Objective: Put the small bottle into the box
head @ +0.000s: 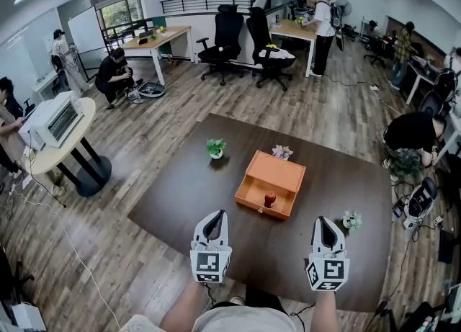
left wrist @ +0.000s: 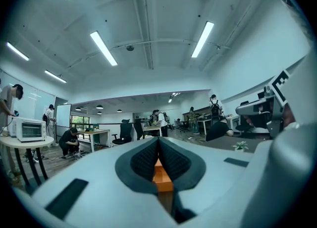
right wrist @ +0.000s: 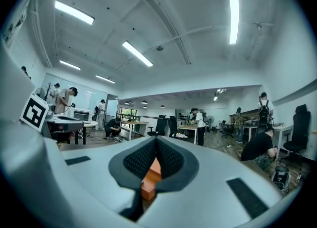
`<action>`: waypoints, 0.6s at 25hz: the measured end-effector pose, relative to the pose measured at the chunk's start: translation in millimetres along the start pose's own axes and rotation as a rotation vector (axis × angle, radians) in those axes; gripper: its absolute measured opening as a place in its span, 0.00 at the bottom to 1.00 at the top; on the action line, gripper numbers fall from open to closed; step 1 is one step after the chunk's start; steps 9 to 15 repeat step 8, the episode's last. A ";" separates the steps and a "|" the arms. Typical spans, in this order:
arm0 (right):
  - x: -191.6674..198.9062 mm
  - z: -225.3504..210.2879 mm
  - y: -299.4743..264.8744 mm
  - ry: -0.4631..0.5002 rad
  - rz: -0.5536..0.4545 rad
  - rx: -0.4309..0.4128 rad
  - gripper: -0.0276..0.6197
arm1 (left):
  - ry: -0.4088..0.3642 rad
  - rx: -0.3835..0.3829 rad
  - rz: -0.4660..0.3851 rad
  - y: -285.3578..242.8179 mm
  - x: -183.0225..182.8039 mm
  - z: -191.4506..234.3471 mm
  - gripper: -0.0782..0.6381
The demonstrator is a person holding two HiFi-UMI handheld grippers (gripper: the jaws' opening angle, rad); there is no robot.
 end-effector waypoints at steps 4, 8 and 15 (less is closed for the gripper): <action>-1.1 1.4 -0.2 0.004 0.005 -0.001 0.04 | 0.001 0.006 0.003 0.4 -1.5 0.3 0.11; -3.3 3.3 -1.0 0.004 0.009 0.002 0.04 | 0.004 0.003 0.011 1.4 -1.9 3.3 0.11; -3.3 3.3 -1.0 0.004 0.009 0.002 0.04 | 0.004 0.003 0.011 1.4 -1.9 3.3 0.11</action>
Point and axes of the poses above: the fingertips, and each gripper's own axes: y backward along the fingers, z to its left, x out of its underside, the point moved 6 cm from there along y, backward along the fingers, and after that the axes turned 6 degrees about -y, right-handed, at the moved point
